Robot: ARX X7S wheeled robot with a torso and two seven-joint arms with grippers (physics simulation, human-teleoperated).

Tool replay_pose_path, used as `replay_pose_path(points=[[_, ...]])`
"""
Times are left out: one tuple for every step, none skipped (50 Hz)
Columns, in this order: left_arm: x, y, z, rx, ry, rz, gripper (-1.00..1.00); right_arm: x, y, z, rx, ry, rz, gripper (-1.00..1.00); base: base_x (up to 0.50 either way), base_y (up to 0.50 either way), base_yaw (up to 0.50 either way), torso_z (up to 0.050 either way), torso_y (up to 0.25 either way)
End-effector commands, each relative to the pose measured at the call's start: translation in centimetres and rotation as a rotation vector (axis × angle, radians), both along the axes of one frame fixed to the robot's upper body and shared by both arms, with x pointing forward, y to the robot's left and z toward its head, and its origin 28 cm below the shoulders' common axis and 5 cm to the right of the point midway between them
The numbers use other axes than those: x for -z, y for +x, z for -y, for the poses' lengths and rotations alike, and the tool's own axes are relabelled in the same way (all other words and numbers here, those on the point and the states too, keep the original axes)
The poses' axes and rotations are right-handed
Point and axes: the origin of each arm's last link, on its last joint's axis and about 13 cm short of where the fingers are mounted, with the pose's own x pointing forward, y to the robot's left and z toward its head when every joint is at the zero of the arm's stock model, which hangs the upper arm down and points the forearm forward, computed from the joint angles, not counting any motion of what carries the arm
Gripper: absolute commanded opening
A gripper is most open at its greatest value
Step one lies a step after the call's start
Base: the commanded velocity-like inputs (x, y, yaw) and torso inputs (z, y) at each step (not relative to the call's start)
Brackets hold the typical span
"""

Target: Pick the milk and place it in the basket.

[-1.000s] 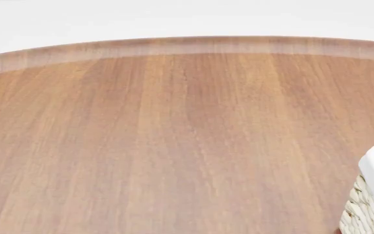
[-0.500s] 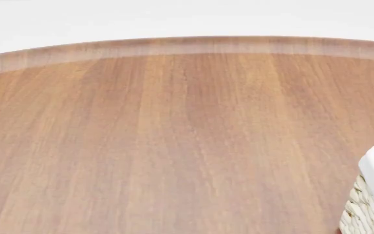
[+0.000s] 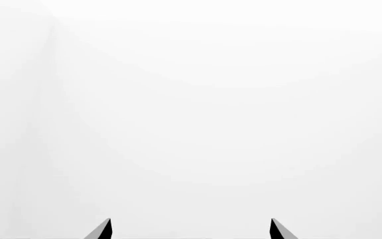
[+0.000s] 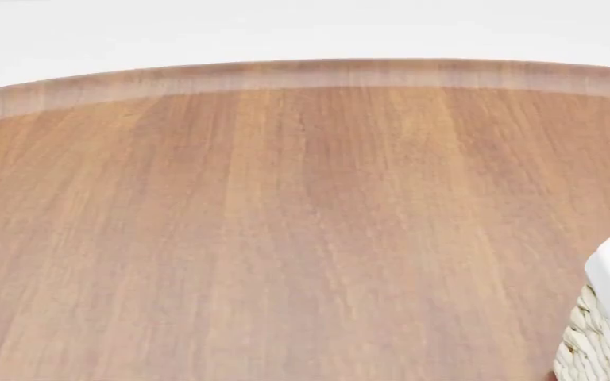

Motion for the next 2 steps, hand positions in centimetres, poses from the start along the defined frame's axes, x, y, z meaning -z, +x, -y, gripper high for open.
replay_pose_path(points=[[-0.17,0.11,-0.15,-0.007,-0.005,0.015,1.0,1.01,-1.01,-2.0,0.008,0.019,0.187,1.0,0.0,0.0,0.0,0.0,0.0],[-0.2,0.07,-0.2,-0.011,-0.006,0.016,1.0,1.41,-1.16,-2.34,-0.006,0.037,0.219,1.0,0.0,0.0,0.0,0.0,0.0]])
